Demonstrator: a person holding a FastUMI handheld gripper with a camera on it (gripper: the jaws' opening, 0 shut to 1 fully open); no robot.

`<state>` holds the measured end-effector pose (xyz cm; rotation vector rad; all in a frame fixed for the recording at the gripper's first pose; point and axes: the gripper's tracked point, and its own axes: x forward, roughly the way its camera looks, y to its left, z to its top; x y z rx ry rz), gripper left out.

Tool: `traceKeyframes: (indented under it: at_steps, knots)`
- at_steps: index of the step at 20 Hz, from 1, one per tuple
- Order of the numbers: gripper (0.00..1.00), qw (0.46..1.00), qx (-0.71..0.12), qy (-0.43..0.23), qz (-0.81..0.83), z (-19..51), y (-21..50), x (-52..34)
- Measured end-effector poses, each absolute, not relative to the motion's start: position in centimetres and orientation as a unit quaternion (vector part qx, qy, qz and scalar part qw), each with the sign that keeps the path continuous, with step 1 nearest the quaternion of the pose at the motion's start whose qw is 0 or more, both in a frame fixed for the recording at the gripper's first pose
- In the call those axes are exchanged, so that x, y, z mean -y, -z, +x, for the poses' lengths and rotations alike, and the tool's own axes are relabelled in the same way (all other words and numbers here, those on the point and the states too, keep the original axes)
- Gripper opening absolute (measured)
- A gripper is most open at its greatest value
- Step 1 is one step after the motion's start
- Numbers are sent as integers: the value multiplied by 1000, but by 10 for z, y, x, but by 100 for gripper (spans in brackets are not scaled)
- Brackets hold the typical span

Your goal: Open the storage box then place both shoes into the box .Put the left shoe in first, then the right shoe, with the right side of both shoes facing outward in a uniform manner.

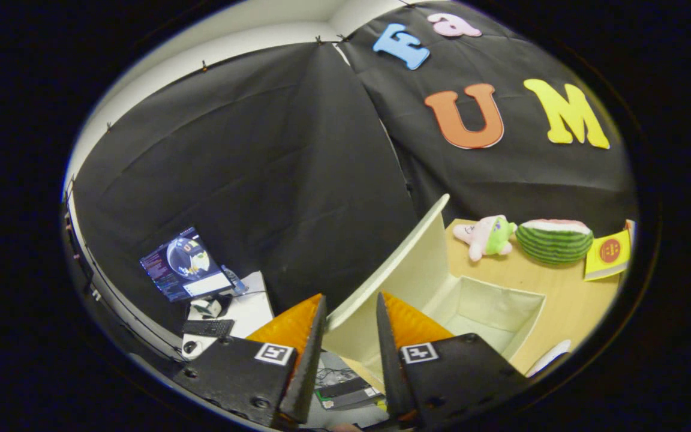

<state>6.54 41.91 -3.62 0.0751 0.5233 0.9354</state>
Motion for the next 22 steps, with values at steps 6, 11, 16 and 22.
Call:
traceKeyframes:
  at_steps: [6, 11, 16, 22]
  knots:
    - [93, 895, -208, -393, 38, 90, 28, -391]
    - [93, 926, -166, -337, 21, 108, 11, -338]
    - [93, 948, -154, -277, -26, 107, 10, -273]
    - [93, 953, -210, -207, -70, 101, 35, -169]
